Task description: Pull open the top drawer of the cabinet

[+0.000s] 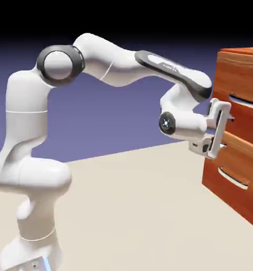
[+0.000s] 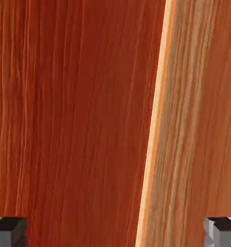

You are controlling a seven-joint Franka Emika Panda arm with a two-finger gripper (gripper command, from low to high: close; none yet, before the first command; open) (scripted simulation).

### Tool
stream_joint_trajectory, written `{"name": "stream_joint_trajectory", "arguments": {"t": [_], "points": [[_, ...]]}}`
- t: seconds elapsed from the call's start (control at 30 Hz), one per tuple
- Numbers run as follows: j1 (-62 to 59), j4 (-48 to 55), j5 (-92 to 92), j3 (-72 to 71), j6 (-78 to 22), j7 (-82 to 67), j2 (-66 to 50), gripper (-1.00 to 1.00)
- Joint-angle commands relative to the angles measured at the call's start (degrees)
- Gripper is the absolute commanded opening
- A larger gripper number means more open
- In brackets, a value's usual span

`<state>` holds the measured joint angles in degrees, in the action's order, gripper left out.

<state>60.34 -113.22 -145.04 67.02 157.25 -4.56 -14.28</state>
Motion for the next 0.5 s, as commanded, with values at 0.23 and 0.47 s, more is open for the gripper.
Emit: {"name": "stream_joint_trajectory", "arguments": {"t": [0.23, 0.47], "points": [[8.1, 6.49, -19.69, 9.1, -2.27, -6.38, -6.37, 0.0], [-4.36, 17.04, -17.02, 0.11, -0.92, 3.58, -15.61, 0.0]]}}
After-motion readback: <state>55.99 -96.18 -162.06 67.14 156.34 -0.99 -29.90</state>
